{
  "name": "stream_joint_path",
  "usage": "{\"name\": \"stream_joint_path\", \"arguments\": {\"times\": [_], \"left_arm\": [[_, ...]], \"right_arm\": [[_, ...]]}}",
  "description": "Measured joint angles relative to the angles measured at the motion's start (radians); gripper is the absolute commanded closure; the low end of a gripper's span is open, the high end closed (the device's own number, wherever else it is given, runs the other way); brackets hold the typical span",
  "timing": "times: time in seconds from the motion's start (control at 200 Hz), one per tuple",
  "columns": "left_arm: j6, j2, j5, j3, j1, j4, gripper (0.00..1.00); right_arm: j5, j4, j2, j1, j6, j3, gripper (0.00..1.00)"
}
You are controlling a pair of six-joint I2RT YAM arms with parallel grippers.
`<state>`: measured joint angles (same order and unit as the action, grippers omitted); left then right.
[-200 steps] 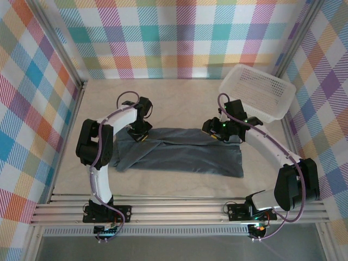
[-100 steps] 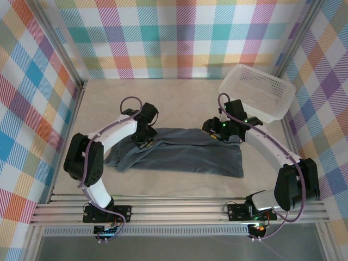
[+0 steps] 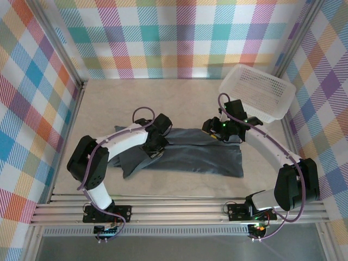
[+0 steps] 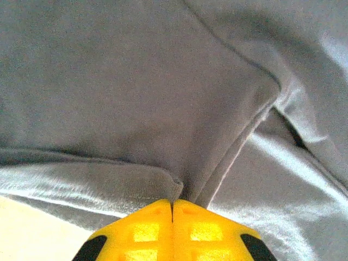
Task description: Fold and stack the t-shirts
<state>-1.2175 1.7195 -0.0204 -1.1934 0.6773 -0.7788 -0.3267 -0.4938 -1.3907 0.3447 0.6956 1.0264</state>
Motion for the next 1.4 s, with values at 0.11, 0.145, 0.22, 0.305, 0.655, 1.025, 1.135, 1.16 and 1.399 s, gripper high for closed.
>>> {"name": "stream_joint_path", "arguments": {"times": [0.11,0.145,0.22,0.305,0.655,1.025,1.135,1.16,1.399], "left_arm": [[-0.017,0.013,0.007,0.000,0.017,-0.002,1.00],[-0.020,0.020,0.011,0.000,0.019,-0.003,1.00],[-0.022,0.032,0.014,0.001,0.021,-0.003,1.00],[-0.021,0.038,0.013,0.008,0.023,0.005,1.00],[-0.024,0.047,-0.045,0.023,0.078,0.071,0.87],[0.010,-0.097,-0.021,0.038,0.080,-0.006,0.54],[0.027,-0.168,0.011,0.098,0.053,0.001,0.81],[0.024,-0.182,0.014,0.124,0.039,0.004,0.87],[0.037,-0.234,0.060,0.259,-0.044,0.015,0.74]], "right_arm": [[0.000,0.000,-0.001,0.000,0.000,0.000,0.56],[0.000,0.000,-0.001,0.000,0.000,0.000,0.56],[0.000,0.000,-0.002,0.000,0.000,0.000,0.56],[0.000,0.000,-0.003,0.000,0.000,0.000,0.56],[0.000,0.000,-0.019,0.000,0.000,0.000,0.56],[0.000,0.000,-0.023,0.000,0.000,0.000,0.57],[0.000,0.000,-0.026,0.000,0.000,0.000,0.57],[0.000,0.000,-0.028,0.000,0.000,0.000,0.58],[0.000,0.000,-0.040,0.000,-0.001,0.000,0.59]]}}
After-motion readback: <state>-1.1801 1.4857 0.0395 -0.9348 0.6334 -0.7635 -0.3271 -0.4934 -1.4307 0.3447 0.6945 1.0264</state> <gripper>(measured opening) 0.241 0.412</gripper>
